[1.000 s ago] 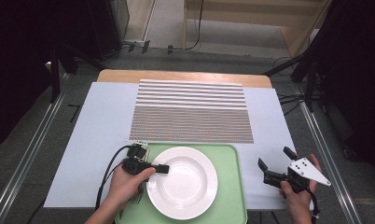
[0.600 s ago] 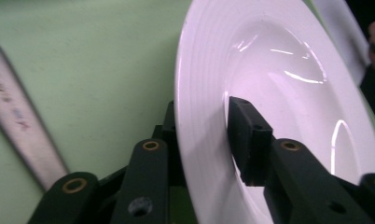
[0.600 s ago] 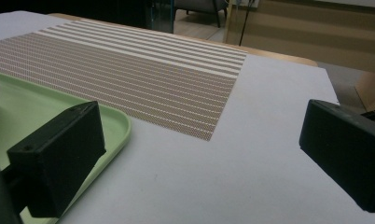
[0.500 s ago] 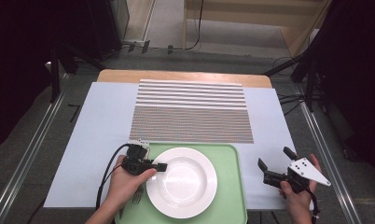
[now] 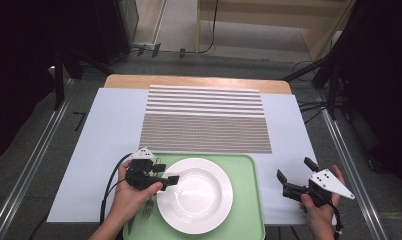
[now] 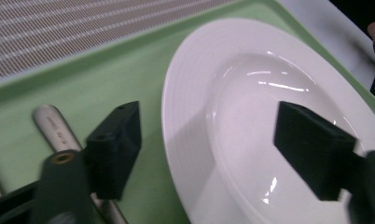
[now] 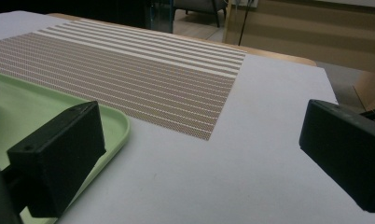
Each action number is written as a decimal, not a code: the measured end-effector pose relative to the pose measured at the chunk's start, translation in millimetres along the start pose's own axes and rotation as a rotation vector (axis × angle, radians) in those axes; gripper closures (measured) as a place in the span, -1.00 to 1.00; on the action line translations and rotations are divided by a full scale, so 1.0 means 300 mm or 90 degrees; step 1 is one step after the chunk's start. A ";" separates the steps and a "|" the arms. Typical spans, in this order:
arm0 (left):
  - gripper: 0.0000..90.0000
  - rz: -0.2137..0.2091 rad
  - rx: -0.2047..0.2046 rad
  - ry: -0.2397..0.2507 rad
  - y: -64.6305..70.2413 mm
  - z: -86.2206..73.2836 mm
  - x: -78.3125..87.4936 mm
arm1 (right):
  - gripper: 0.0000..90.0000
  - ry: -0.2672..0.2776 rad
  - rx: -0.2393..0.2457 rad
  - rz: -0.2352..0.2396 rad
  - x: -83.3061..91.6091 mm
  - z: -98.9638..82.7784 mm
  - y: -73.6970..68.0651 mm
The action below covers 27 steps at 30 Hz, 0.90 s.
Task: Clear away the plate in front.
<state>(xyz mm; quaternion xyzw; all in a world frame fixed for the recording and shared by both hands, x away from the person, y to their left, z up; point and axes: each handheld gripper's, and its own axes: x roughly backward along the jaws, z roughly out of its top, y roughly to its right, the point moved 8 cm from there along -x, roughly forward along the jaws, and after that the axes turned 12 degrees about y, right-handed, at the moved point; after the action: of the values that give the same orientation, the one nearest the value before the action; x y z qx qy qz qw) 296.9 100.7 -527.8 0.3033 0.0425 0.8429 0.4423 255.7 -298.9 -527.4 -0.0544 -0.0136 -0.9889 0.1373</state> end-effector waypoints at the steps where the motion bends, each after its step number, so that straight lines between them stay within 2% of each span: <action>1: -0.86 -0.008 0.002 0.003 -0.002 0.001 0.005 | -1.00 0.000 0.001 0.001 0.000 0.000 -0.001; 2: -1.00 -0.016 0.005 0.016 -0.001 0.006 0.010 | -1.00 0.000 0.003 0.001 -0.001 0.000 -0.001; 4: -1.00 -0.027 -0.006 0.038 0.002 0.015 0.024 | -1.00 0.000 0.002 0.001 -0.002 -0.001 -0.002; 7: -1.00 -0.020 -0.035 0.067 0.004 0.029 0.045 | -1.00 -0.003 -0.002 0.000 -0.003 -0.003 -0.003; 15: -1.00 0.026 -0.098 0.134 -0.014 0.061 0.105 | -1.00 -0.004 -0.001 0.002 -0.003 -0.003 -0.005; 19: -1.00 0.042 -0.105 0.156 -0.036 0.067 0.136 | -1.00 -0.003 0.000 0.001 -0.002 -0.002 -0.003; 20: -1.00 0.038 -0.105 0.164 -0.040 0.068 0.146 | -1.00 -0.003 0.000 0.001 -0.002 -0.002 -0.003; 27: -1.00 0.056 -0.122 0.201 -0.081 0.069 0.208 | -1.00 -0.005 -0.002 0.000 -0.004 -0.004 -0.004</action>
<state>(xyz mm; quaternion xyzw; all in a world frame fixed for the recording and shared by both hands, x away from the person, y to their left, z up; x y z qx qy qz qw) 299.2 159.4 -489.6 0.1252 0.0174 0.8987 0.4200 256.4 -297.4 -528.9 -0.0582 -0.0126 -0.9888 0.1368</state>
